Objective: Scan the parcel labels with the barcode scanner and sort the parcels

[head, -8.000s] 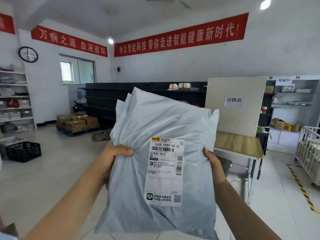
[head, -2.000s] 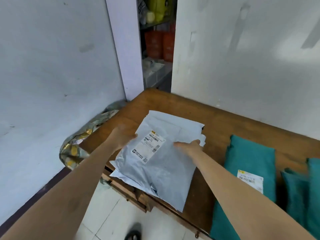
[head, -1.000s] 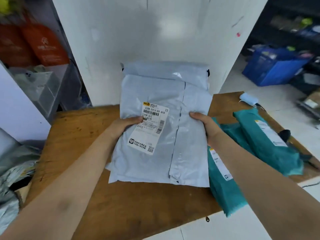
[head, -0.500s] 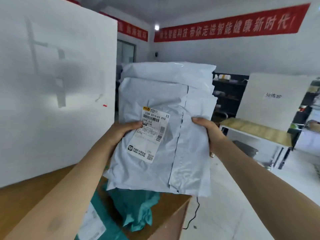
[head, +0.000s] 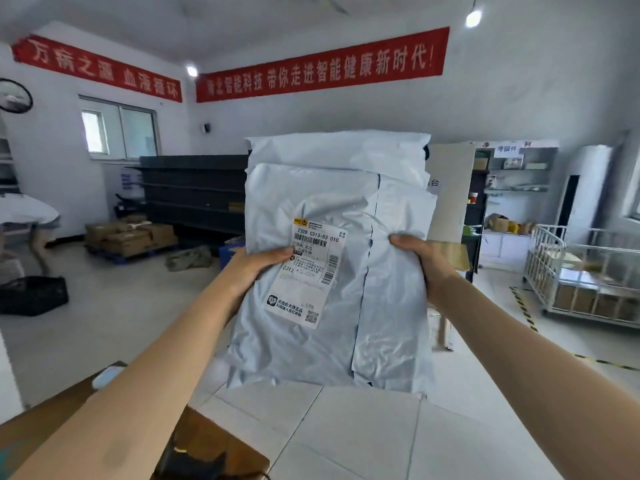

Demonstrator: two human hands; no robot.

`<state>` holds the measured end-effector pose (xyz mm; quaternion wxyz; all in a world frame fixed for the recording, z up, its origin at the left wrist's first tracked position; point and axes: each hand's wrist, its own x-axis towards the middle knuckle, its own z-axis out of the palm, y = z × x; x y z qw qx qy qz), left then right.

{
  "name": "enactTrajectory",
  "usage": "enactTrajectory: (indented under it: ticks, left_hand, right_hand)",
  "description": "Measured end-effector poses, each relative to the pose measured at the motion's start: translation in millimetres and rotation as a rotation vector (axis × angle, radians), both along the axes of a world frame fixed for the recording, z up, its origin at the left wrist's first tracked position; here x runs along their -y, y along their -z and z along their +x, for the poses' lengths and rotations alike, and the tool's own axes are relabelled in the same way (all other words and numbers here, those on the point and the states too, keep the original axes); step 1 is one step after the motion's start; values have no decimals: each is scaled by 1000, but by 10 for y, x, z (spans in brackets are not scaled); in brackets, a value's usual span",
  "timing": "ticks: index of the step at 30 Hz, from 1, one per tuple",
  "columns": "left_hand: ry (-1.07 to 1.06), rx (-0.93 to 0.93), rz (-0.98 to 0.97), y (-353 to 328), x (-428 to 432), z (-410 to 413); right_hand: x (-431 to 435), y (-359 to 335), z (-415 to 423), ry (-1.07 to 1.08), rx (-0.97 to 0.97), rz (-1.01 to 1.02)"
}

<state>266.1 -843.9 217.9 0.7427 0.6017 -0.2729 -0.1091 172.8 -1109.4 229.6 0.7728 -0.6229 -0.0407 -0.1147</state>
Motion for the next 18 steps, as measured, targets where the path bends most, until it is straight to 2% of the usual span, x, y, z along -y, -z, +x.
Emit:
enactTrajectory:
  ticks: [8,12,18]
  left_hand:
    - [-55,35,-49,-176,1051,1776]
    - [-96,43,-60,-282,1447,2496]
    - [-268,-14,-49,-86,1843,3567]
  right_hand:
    - [1097,-199,1842,12,-12,-40]
    - [1535,-278,2737,-59,-4,-19]
    - [2013,-94,4214,-189,-41,-21]
